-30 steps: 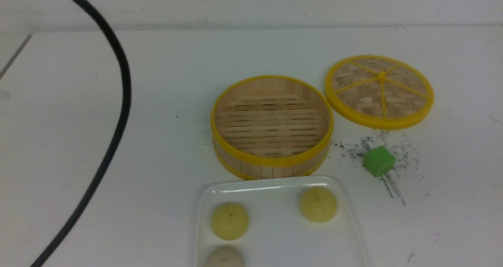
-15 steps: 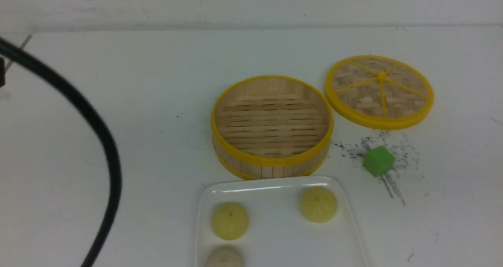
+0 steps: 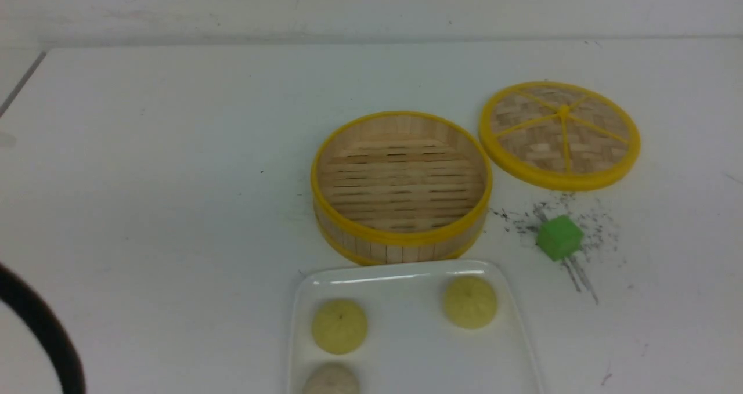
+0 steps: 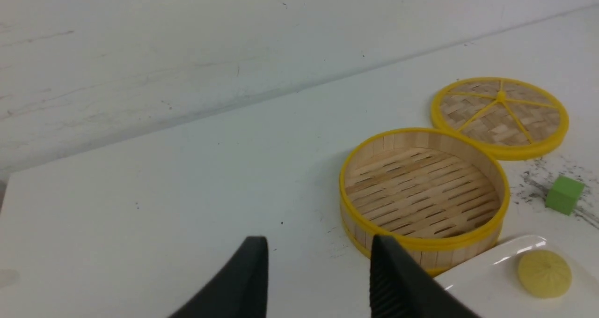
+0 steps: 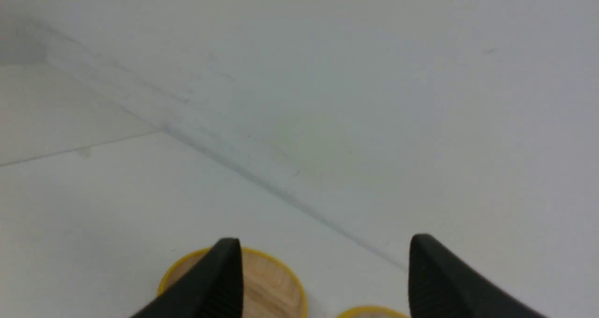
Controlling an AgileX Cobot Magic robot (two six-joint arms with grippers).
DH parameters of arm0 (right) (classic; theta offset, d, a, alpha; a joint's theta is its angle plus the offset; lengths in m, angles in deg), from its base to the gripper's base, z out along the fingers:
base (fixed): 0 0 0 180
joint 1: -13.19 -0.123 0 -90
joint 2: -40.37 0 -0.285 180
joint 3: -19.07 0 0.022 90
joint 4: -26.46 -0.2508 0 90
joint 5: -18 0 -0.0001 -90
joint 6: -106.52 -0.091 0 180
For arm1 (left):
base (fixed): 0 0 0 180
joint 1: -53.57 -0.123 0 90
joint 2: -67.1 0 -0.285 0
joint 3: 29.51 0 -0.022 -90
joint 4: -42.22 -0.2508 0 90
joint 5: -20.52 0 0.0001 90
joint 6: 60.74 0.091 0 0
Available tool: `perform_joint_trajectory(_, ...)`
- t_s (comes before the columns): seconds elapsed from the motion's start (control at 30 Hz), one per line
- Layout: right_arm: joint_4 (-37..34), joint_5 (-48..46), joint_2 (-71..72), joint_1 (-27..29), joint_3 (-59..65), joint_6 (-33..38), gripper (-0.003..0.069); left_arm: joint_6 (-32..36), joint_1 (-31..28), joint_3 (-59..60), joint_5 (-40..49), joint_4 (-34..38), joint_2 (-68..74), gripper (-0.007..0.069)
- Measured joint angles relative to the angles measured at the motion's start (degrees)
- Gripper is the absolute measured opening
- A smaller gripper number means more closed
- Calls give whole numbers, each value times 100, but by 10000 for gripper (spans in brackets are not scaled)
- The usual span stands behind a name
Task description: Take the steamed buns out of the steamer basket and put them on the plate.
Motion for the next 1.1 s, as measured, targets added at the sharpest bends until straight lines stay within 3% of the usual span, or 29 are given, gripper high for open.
perform_joint_trajectory(0.17, 712, -474, 770, 0, -61, -561, 472, 58, 0, 0, -131, -74, 0, 327)
perform_joint_trajectory(0.33, 807, -1368, 1317, 0, 9, -1317, 472, 75, 0, 0, -238, -74, 0, 327)
perform_joint_trajectory(0.57, 623, -1829, 1702, 0, 998, -1462, 472, 75, 0, 0, -414, -36, 0, 327)
perform_joint_trajectory(0.67, 316, -1373, 1702, 0, 1728, -1370, 472, 75, 0, 0, -422, 20, 0, 327)
perform_joint_trajectory(0.83, -224, 345, 1691, 0, 2899, -958, 472, 75, 0, 0, -422, 107, 0, 327)
perform_joint_trajectory(1.1, -48, 2103, 1655, 0, 4192, -799, 470, 79, 0, 0, -422, 199, 0, 327)
